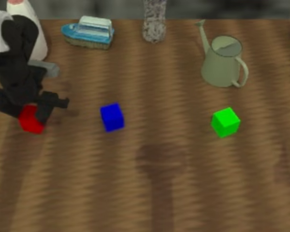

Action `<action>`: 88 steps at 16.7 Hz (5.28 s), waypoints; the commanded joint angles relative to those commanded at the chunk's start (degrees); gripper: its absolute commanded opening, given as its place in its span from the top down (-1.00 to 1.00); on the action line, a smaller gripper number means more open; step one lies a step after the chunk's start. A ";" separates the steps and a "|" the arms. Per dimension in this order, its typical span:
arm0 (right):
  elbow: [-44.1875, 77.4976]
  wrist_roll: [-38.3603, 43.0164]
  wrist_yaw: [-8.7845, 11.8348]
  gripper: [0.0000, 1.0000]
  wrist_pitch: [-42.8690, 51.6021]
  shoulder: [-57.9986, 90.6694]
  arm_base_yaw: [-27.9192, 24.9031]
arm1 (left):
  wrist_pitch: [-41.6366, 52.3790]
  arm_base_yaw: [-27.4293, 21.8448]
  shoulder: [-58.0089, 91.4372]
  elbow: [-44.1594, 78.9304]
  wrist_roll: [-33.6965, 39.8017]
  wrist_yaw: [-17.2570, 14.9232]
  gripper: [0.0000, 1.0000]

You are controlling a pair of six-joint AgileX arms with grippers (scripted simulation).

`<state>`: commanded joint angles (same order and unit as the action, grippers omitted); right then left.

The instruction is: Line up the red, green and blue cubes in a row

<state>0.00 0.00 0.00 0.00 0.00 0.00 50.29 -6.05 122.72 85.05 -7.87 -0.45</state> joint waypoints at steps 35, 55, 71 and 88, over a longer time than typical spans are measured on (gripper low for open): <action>0.00 0.00 0.00 -1.00 0.00 0.00 0.00 | 12.14 -28.70 -8.03 3.48 42.28 1.56 1.00; 0.00 0.00 0.00 -1.00 0.00 0.00 0.00 | 0.02 -28.74 -4.48 -4.93 42.28 1.60 -0.51; 0.00 0.00 0.00 -1.00 0.00 0.00 0.00 | 4.27 -28.51 -5.81 -1.85 42.51 1.58 -1.00; 15.44 -0.13 -0.41 -1.00 10.02 16.77 -3.05 | 5.05 -21.18 -25.00 -9.26 41.63 2.31 -1.00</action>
<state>15.44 -0.13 -0.41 10.02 16.77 -3.05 55.33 -27.23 97.73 75.79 33.76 1.85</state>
